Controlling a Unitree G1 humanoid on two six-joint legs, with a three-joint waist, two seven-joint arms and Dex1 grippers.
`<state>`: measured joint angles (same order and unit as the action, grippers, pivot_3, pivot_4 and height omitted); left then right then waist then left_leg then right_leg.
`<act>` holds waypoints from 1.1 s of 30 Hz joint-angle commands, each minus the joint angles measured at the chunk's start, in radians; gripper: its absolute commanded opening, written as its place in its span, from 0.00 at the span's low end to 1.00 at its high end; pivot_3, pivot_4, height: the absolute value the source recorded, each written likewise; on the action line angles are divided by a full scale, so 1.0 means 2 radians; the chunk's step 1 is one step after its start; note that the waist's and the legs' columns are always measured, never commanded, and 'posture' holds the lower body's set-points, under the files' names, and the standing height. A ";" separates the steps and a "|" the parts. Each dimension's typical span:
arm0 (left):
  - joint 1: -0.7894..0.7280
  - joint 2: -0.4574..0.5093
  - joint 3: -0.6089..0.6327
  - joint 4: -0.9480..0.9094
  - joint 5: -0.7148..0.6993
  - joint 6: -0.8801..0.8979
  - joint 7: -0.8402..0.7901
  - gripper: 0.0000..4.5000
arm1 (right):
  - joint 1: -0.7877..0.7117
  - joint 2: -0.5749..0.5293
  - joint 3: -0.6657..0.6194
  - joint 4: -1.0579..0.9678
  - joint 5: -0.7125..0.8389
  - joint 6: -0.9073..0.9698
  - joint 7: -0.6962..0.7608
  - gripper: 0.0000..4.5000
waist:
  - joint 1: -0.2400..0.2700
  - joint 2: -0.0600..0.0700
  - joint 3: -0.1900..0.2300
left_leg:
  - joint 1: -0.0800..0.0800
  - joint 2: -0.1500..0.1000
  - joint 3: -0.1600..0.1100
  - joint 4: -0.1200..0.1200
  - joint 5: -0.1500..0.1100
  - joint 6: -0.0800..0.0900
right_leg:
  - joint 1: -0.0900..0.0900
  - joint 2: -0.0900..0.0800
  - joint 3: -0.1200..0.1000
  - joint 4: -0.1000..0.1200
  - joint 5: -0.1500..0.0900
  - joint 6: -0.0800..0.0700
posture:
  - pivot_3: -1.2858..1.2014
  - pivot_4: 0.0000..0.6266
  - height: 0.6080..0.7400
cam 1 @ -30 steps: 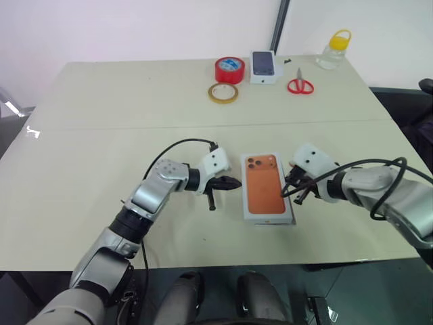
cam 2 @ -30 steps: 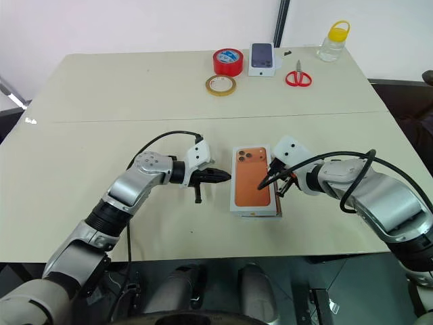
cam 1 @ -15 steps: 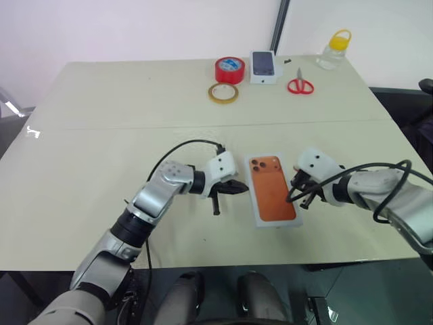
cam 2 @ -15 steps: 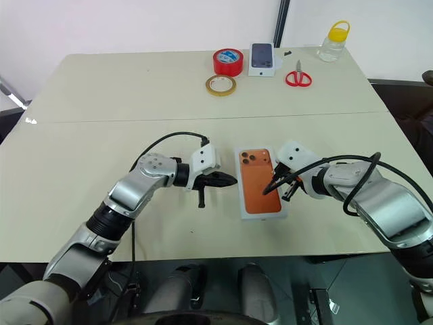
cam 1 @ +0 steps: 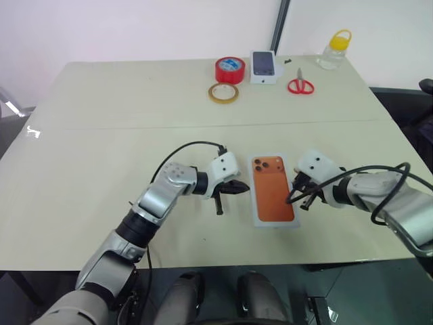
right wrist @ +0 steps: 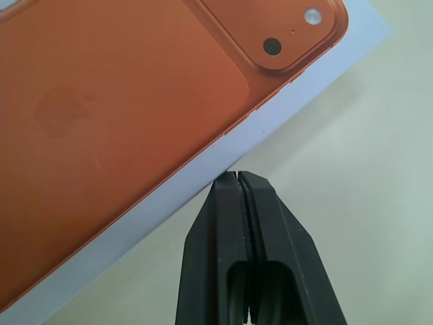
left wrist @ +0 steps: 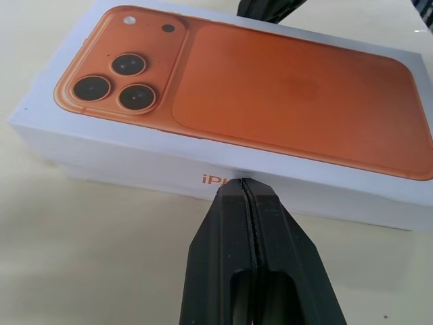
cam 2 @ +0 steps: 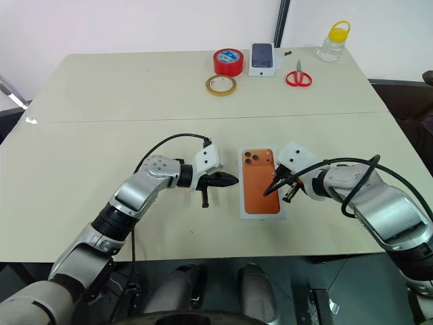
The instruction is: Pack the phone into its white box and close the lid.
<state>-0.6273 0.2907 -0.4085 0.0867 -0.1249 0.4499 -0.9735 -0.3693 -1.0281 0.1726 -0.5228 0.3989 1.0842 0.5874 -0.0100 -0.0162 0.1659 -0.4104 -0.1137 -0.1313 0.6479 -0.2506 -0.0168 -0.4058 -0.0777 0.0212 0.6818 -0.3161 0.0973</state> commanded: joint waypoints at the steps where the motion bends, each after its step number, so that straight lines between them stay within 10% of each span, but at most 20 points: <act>1: -0.013 -0.014 0.009 -0.010 -0.007 -0.007 0.006 0.00 | -0.007 0.010 -0.015 -0.013 0.001 -0.004 0.008 0.01 | 0.000 0.000 0.000 | 0.000 0.000 0.000 0.000 0.000 0.000 | 0.000 0.000 0.000 0.000 0.000 0.000 | 0.52 0.24 1.00; 25: -0.066 -0.015 0.080 0.079 -0.014 -0.024 0.031 0.00 | 0.047 -0.041 -0.110 0.004 -0.006 -0.094 0.099 0.01 | 0.001 0.000 0.000 | 0.000 0.000 0.000 0.000 0.000 0.000 | 0.000 0.000 0.000 0.000 0.000 0.000 | 0.52 0.24 1.00; 33: -0.088 -0.064 0.012 0.133 0.039 -0.074 0.024 0.00 | 0.115 -0.007 -0.108 -0.078 0.030 -0.076 0.103 0.01 | 0.000 -0.001 0.000 | 0.000 0.000 0.000 0.001 0.000 0.000 | 0.001 0.000 0.000 0.000 0.000 0.000 | 0.52 0.24 1.00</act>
<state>-0.7891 0.1670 -0.3484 0.3428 -0.0846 0.3395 -0.9196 -0.1457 -1.0465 -0.0488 -0.6417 0.4617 0.9181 0.8175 -0.0092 -0.0173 0.1664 -0.4104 -0.1140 -0.1311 0.6491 -0.2504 -0.0172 -0.4047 -0.0778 0.0207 0.6819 -0.3158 0.0980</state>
